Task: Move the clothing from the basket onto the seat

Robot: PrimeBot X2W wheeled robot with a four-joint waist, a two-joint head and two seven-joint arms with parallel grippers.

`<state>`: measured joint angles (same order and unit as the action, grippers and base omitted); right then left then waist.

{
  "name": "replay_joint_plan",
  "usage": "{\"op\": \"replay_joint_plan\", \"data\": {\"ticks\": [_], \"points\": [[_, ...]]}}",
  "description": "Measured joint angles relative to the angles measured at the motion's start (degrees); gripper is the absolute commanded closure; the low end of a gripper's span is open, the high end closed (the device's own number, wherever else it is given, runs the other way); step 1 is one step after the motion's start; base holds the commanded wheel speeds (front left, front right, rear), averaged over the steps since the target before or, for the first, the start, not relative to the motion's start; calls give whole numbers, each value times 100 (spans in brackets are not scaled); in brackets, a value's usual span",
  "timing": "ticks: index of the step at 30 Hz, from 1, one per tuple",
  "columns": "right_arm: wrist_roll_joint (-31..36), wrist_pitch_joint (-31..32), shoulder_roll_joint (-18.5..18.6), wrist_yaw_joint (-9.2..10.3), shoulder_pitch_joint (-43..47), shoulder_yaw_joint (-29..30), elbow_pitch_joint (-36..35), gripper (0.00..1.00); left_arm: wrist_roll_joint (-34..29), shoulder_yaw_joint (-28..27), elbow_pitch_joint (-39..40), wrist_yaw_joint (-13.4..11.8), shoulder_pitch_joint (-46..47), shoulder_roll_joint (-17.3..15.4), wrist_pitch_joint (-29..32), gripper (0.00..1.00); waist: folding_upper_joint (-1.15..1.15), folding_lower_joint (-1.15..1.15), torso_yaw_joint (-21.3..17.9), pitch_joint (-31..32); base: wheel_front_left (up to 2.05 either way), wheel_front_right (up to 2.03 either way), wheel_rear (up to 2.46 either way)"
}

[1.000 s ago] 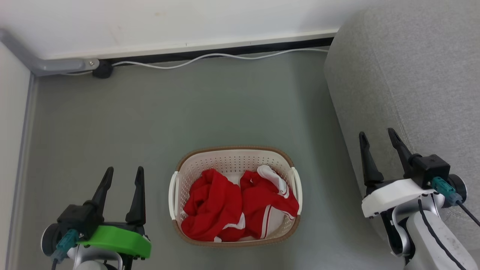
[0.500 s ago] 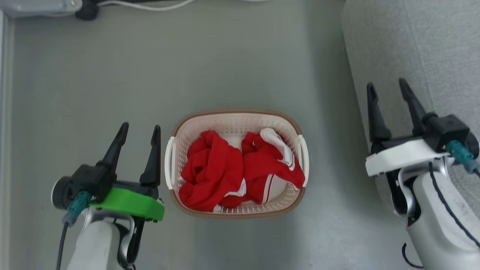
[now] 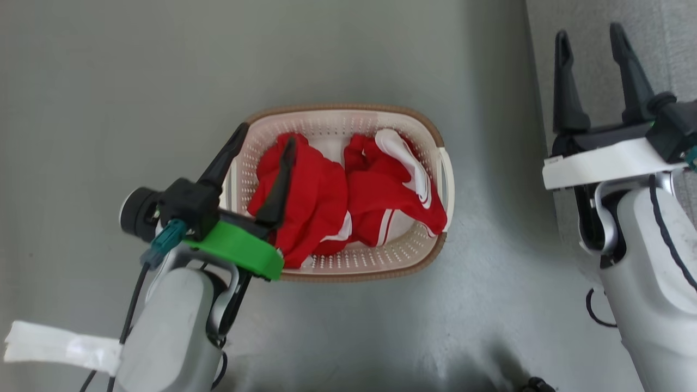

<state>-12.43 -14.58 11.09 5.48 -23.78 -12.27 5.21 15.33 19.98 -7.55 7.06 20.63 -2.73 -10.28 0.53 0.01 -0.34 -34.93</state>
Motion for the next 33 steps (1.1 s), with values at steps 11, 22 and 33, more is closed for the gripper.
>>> {"op": "replay_joint_plan", "data": {"ticks": [11,22,33], "points": [[80,-1,-70,-45,-684,68,-215,0,-142,526,-167,1,672,-19,700,0,0,0,-131,-815,0,0,0],[151,-1,-200,-91,-1026,235,-218,0,-86,648,-716,2,1094,-91,982,0,0,0,-320,-1504,0,0,0],[214,-1,-226,-140,-1068,348,-100,0,130,1002,-1363,5,1258,-97,1282,0,0,0,-401,-1621,0,0,0]]}}
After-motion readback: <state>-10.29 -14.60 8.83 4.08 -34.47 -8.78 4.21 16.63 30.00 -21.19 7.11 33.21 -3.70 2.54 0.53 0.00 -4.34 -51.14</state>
